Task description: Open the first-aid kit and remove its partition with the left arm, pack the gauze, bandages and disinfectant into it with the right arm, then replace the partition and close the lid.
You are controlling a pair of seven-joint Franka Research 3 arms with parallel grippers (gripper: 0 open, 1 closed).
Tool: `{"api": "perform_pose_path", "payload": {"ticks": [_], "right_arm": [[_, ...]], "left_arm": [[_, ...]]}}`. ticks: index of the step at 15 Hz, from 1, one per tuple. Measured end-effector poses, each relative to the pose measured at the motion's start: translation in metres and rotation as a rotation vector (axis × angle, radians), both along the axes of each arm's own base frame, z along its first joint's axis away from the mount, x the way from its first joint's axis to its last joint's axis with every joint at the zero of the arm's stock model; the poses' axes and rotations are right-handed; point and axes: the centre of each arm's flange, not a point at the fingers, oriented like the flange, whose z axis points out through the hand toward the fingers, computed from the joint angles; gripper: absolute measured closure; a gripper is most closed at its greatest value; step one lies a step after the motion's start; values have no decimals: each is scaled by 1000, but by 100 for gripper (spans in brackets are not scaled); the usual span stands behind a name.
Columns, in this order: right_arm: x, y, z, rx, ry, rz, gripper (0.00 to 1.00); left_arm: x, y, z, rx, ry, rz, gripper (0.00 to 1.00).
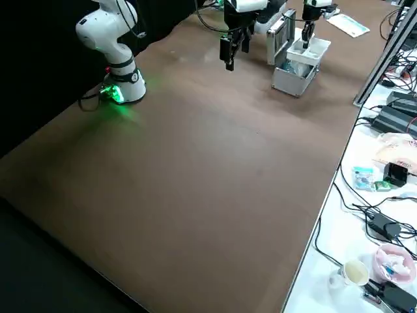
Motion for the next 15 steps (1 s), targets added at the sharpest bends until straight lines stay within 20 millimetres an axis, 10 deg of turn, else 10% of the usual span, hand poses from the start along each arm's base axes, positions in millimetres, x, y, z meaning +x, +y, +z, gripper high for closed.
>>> {"api": "perform_pose_path", "payload": {"ticks": [15], "right_arm": [[-1,-1,-1,1,8,1,1]], "left_arm": [[-8,-2,-25,50,59,-21,97]]}}
